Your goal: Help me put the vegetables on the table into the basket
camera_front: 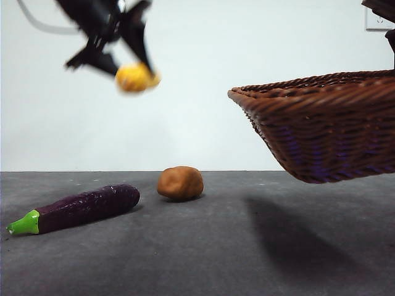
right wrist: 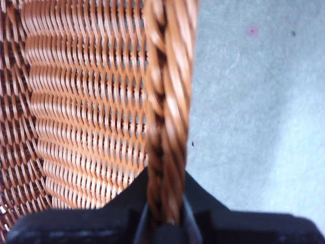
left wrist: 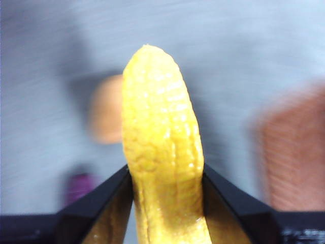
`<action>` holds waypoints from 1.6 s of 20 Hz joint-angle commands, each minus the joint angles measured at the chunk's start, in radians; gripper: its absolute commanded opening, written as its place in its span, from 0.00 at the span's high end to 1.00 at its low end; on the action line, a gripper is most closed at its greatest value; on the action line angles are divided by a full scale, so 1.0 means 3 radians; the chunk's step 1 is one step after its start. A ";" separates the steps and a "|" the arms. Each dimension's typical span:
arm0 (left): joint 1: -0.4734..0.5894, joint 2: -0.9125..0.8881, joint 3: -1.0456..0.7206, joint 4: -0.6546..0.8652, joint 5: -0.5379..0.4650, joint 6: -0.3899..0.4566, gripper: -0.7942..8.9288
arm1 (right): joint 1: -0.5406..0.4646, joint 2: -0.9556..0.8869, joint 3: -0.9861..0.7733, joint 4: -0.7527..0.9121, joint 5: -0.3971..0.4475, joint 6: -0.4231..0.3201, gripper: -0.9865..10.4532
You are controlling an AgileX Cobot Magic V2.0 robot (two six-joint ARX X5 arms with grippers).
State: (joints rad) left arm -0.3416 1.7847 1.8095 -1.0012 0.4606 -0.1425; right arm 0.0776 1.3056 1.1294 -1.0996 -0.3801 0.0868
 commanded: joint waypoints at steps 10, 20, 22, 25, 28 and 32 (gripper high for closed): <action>-0.1591 0.0240 0.0003 0.0319 -0.0659 -0.0224 0.92 | 0.0184 -0.0023 0.0022 -0.0135 0.0530 0.0378 0.92; -0.1621 0.0501 0.0003 0.0459 -0.0646 -0.0448 0.17 | 0.0509 -0.0023 0.0022 -0.0076 0.0539 0.0497 0.92; -0.1621 0.0501 0.0003 0.0516 -0.0650 -0.0449 0.17 | 0.0507 -0.0023 0.0022 -0.0074 0.0539 0.0496 0.92; -0.1579 0.0476 0.0005 0.0511 -0.0641 -0.0272 0.17 | 0.0507 -0.0023 0.0022 -0.0076 0.0575 0.0483 0.92; -0.1364 0.0364 0.0022 0.0385 -0.0646 -0.0118 0.17 | 0.0507 -0.0023 0.0022 -0.0078 0.0575 0.0457 0.92; -0.0978 0.0290 0.0022 0.0182 -0.0726 0.0183 0.17 | 0.0507 -0.0023 0.0022 -0.0079 0.0575 0.0406 0.92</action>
State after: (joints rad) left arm -0.6376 1.8645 1.8179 -0.9413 0.2424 -0.1364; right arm 0.2287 1.3056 1.1294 -1.1290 -0.2012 0.2165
